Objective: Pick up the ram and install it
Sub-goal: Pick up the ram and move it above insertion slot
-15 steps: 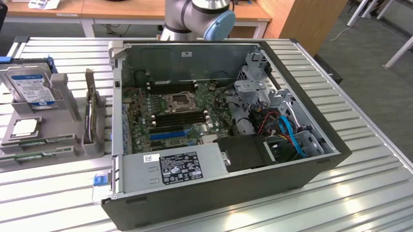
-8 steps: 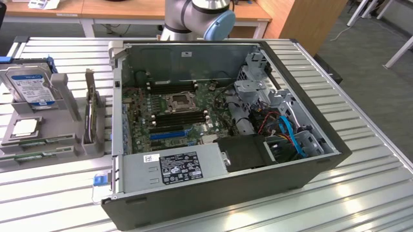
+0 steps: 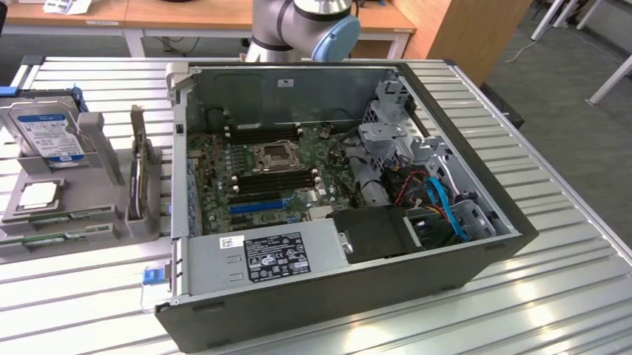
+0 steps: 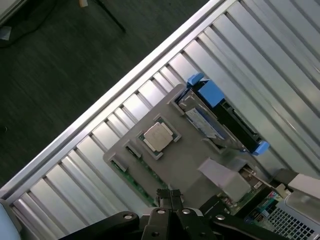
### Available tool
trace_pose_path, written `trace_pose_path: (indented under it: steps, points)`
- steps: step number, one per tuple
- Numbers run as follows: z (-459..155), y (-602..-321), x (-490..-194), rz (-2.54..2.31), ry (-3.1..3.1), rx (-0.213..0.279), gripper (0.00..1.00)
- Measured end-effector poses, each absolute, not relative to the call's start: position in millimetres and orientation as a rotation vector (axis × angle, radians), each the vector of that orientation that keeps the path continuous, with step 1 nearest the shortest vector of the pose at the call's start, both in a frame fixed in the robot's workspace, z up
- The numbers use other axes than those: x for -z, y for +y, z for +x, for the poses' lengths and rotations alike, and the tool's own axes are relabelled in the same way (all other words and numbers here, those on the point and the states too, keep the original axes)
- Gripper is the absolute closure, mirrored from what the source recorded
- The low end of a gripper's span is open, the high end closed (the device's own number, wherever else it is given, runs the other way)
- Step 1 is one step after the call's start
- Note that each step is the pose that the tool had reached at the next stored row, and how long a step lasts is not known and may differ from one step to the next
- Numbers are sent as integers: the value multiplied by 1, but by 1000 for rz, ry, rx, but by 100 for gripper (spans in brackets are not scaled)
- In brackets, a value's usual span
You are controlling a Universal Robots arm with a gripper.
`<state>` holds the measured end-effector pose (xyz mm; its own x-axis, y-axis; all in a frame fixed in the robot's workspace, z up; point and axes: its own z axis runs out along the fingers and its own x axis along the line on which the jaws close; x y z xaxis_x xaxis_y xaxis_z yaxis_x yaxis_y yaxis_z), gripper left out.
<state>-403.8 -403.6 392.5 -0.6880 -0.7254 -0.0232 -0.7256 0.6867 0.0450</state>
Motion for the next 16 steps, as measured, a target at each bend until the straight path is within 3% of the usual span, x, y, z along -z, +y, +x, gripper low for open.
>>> trace_pose_path:
  steps: [16]
  points:
    - [-404,-404,-393,-1522,2749,-80,90]
